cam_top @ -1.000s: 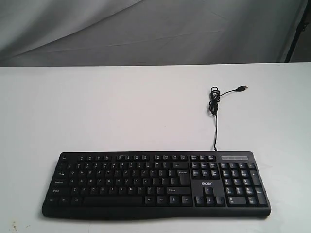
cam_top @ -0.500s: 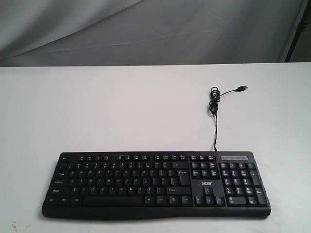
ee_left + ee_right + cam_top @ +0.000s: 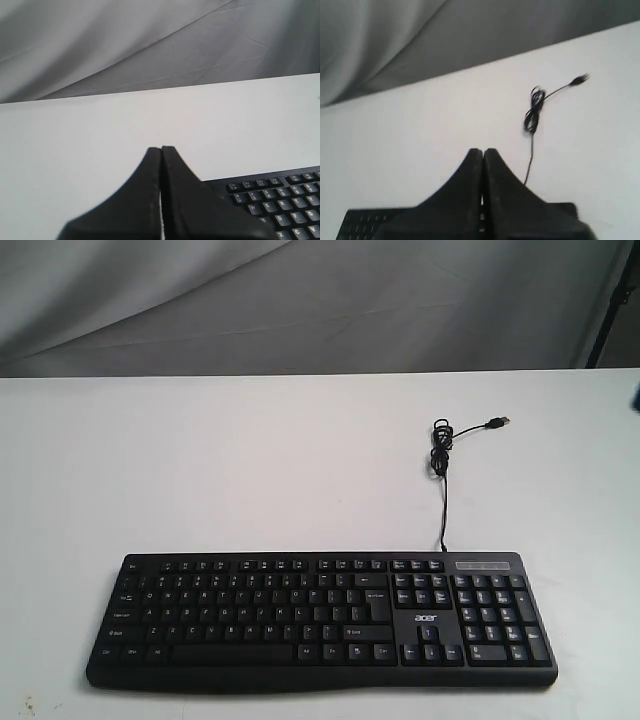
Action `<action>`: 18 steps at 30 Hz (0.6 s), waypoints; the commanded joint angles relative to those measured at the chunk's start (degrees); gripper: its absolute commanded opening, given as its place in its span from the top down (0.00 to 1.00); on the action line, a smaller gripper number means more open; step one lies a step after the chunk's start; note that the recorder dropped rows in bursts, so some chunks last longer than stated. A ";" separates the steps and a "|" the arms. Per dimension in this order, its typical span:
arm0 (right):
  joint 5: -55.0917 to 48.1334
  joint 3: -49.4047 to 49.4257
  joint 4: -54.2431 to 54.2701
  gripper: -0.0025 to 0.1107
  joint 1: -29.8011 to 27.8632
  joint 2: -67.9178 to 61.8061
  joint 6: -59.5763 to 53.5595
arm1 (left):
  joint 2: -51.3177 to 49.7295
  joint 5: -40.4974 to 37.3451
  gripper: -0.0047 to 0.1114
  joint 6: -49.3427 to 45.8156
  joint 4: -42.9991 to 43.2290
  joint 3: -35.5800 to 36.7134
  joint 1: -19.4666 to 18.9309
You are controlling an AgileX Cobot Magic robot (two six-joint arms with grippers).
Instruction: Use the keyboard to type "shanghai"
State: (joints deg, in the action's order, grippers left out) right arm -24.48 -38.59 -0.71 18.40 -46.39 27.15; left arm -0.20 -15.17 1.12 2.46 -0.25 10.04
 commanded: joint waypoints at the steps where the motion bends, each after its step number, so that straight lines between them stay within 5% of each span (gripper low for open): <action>1: 1.14 -4.14 -1.28 0.98 12.46 -12.20 1.61 | 0.20 0.33 0.96 0.16 0.27 0.25 0.20; 5: 1.91 -10.31 0.03 0.98 22.07 -22.80 -8.98 | 0.20 0.33 0.96 0.16 0.27 0.25 0.20; 9: -5.89 -20.54 15.28 0.98 30.49 -32.61 -31.93 | 0.20 0.33 0.96 0.16 0.27 0.25 0.20; 12: -11.76 -28.03 23.68 0.98 32.57 -39.28 -39.84 | 0.20 0.33 0.96 0.16 0.27 0.25 0.20; 18: -11.97 -34.24 23.45 0.98 35.22 -48.38 -44.94 | 0.20 0.33 0.96 0.16 0.27 0.25 0.20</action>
State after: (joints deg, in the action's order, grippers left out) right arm -36.46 -70.95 22.26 52.58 -91.52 -14.59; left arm -0.20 -15.17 1.12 2.46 -0.25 10.04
